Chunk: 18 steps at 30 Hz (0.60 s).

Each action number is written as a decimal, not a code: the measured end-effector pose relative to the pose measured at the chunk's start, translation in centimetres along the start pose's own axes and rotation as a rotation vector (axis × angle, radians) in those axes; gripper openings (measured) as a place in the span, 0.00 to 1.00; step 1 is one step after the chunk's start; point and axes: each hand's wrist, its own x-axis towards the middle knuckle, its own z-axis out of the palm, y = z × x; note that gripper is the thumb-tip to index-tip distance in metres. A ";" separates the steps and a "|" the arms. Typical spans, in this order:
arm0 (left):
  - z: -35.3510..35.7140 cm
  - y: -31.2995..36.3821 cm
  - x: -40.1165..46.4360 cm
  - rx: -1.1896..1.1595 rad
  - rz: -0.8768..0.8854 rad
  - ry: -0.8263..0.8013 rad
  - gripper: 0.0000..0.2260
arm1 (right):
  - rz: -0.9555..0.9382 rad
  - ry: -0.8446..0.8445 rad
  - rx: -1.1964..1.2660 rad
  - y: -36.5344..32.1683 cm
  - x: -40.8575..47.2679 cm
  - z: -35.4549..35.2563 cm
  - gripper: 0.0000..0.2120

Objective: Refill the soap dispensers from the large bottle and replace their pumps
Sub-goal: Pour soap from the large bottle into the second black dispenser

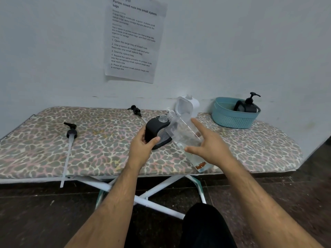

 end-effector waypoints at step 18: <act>-0.2 0.2 -0.2 0.009 0.012 -0.009 0.25 | 0.011 -0.044 -0.253 -1.9 1.5 -2.0 0.47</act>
